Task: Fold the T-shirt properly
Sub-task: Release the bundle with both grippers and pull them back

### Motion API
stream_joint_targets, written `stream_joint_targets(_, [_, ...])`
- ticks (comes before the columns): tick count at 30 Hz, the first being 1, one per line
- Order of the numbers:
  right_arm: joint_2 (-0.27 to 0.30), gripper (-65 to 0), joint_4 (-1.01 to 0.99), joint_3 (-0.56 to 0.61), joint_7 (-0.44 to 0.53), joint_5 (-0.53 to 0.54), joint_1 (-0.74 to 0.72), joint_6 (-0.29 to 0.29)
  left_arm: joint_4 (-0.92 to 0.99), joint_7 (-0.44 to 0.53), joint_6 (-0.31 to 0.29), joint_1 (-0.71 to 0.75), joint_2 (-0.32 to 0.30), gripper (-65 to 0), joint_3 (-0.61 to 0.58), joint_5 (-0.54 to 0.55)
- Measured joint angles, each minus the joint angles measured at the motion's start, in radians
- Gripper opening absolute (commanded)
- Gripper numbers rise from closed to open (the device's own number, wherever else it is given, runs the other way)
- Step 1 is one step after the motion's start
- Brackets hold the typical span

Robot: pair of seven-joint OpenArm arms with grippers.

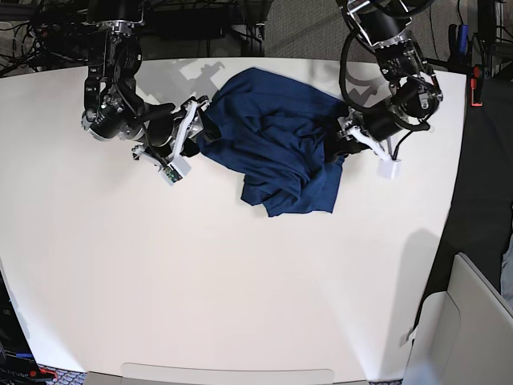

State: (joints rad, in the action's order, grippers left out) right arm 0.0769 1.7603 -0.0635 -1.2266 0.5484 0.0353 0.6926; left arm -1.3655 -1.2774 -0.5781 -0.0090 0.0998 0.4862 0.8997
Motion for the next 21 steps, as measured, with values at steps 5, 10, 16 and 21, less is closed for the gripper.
stream_joint_targets(5, [0.003,-35.0,0.000,-0.004,0.000,0.000,0.000,0.000,-0.002,-0.007,-0.003,-0.002,0.004,-35.7,-0.013,-0.002])
stream_joint_targets(10, [0.002,-35.0,0.000,-0.003,0.000,0.000,0.000,0.000,0.004,-0.066,0.010,0.004,-0.030,-35.7,0.063,0.158])
stream_joint_targets(16, [0.000,-35.0,0.000,-0.003,0.000,-0.001,-0.002,0.000,-0.089,-0.110,0.050,0.024,-0.061,-35.6,0.071,0.094])
stream_joint_targets(21, [0.000,-35.0,0.000,-0.004,0.000,-0.002,-0.002,0.000,-0.203,-0.118,0.077,0.034,-0.072,-35.6,0.071,0.081])
